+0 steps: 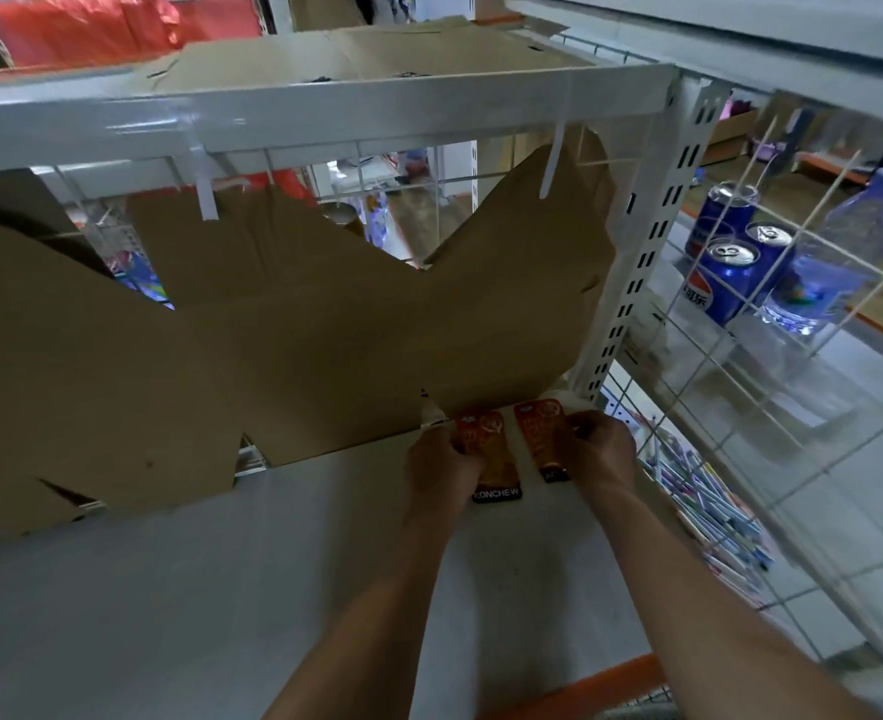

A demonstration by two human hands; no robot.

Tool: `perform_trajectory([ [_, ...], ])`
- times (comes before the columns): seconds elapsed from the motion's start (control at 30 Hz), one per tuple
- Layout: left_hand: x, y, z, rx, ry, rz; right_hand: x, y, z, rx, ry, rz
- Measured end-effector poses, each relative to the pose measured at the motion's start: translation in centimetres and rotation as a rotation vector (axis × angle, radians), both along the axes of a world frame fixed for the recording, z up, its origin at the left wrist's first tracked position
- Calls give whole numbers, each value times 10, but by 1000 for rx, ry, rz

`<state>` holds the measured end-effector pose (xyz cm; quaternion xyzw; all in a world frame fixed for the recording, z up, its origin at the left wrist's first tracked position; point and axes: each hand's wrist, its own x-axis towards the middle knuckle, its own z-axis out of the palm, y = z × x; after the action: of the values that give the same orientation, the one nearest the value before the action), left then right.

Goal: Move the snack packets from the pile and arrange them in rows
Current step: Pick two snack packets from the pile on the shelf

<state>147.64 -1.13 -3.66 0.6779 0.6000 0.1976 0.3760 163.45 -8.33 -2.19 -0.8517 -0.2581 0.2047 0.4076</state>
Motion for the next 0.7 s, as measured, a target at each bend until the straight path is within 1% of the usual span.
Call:
perform_trajectory([
  [0.1,2,1,0,6,10,4,1,2,-6,3,-29,-2],
  [0.3,4,3,1,37,23,32,-1,3,-10,25,-26,14],
  [0.47,7,6,7,-3,99,13,-1,1,-14,22,-42,20],
  [0.6,5,8,8,-19,122,-11,-5,-1,-1,33,-82,14],
  [0.7,2,6,9,3,149,-34,-13,-5,5,-45,-139,76],
])
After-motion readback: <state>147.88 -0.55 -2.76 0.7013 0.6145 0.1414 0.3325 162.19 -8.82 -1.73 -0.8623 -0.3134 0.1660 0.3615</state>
